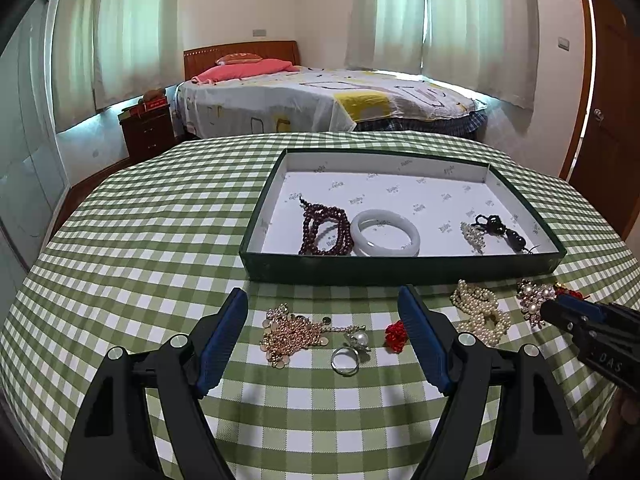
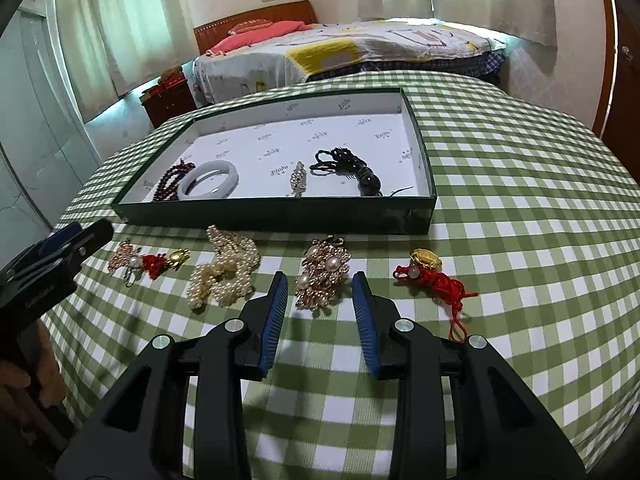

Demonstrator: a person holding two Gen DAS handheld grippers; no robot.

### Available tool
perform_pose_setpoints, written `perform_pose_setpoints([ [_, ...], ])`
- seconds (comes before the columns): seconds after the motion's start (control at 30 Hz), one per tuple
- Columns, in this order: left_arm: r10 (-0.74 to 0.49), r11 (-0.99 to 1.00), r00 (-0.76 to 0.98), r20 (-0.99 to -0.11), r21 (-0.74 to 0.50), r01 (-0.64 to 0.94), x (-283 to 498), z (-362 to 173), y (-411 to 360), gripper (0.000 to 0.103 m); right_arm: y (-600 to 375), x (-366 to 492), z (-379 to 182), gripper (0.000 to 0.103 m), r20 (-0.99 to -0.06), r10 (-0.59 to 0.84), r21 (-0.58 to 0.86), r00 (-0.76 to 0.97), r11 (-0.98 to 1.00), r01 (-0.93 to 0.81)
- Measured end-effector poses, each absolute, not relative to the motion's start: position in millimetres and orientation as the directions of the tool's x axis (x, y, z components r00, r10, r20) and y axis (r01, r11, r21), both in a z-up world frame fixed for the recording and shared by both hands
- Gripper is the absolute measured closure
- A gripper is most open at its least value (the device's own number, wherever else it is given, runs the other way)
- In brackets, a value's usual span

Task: Organize jewelry
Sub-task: 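Withdraw both grippers from the box and grasp the gold pearl brooch with the right gripper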

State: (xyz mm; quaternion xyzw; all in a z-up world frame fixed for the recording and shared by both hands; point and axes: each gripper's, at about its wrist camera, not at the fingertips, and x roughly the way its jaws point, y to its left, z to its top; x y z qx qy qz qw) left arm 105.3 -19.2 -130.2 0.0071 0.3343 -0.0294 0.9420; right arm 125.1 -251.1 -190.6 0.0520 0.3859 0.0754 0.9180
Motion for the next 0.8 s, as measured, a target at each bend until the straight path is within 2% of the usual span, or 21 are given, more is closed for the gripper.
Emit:
perform_pose_setpoints([
  [0.2,-0.030,0.999,0.772,-0.635,-0.002,0.037,106,-135,-9,0.028,-251,137,-195,0.069,-0.710,0.172,0.160,0.683,0.984,-0.082],
  [0.3,-0.013,1.000,0.768,-0.640,0.001,0.017,106,-139,-1,0.028,-248,142,-198,0.061,-0.717,0.169,0.158,0.676,0.984,-0.079],
  [0.4,0.004,1.000,0.760,-0.650,0.005,-0.001,106,-143,7,0.028,-242,143,-199,0.060,-0.716,0.164,0.139,0.678,0.986,-0.091],
  [0.43,0.009,1.000,0.755,-0.656,0.002,-0.011,106,-145,10,0.028,-239,143,-200,0.063,-0.716,0.156,0.122,0.681,0.988,-0.098],
  [0.47,0.011,1.000,0.750,-0.661,-0.003,-0.018,107,-147,14,0.028,-237,143,-201,0.070,-0.714,0.152,0.113,0.683,0.988,-0.102],
  [0.53,0.017,0.999,0.744,-0.668,-0.010,-0.031,108,-148,18,0.028,-236,143,-202,0.078,-0.713,0.161,0.114,0.683,0.987,-0.113],
  [0.8,-0.003,0.999,0.734,-0.679,-0.025,-0.020,109,-149,19,0.028,-236,140,-203,0.079,-0.704,0.178,0.125,0.688,0.984,-0.126],
])
